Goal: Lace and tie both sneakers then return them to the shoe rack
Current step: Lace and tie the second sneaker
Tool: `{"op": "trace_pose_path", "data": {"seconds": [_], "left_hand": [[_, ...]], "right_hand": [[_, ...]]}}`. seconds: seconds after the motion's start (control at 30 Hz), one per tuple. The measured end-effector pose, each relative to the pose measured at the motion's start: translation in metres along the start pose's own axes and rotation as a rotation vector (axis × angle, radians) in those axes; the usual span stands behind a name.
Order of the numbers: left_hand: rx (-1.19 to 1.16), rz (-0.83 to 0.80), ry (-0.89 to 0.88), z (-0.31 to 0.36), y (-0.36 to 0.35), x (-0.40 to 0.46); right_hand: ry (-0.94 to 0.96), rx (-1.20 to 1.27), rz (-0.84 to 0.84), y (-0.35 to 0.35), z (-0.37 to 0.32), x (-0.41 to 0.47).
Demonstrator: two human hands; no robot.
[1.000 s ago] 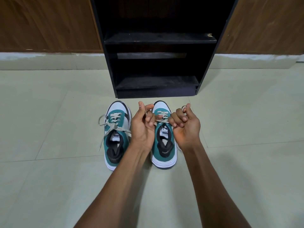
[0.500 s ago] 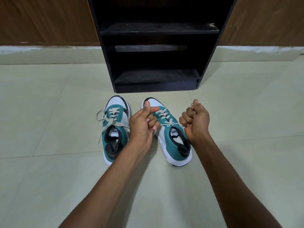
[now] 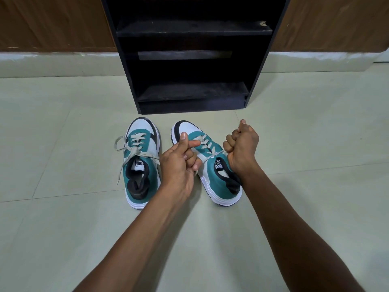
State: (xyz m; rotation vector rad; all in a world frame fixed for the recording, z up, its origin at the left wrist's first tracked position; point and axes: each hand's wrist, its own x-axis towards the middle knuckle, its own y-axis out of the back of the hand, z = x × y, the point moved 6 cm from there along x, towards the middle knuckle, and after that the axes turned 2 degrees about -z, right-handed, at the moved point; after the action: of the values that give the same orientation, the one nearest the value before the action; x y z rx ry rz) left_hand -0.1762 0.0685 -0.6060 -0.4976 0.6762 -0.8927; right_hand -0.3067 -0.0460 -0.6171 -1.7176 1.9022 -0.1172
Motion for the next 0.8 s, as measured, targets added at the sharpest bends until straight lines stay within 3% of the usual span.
{"op": "trace_pose_path", "data": {"seconds": [0.3, 0.8], "left_hand": [[-0.065, -0.014, 0.045, 0.004, 0.004, -0.003], [0.154, -0.069, -0.016, 0.028, -0.029, 0.000]], "right_hand": [[-0.007, -0.007, -0.147, -0.006, -0.008, -0.019], [0.147, -0.267, -0.260, -0.023, -0.015, -0.065]]}}
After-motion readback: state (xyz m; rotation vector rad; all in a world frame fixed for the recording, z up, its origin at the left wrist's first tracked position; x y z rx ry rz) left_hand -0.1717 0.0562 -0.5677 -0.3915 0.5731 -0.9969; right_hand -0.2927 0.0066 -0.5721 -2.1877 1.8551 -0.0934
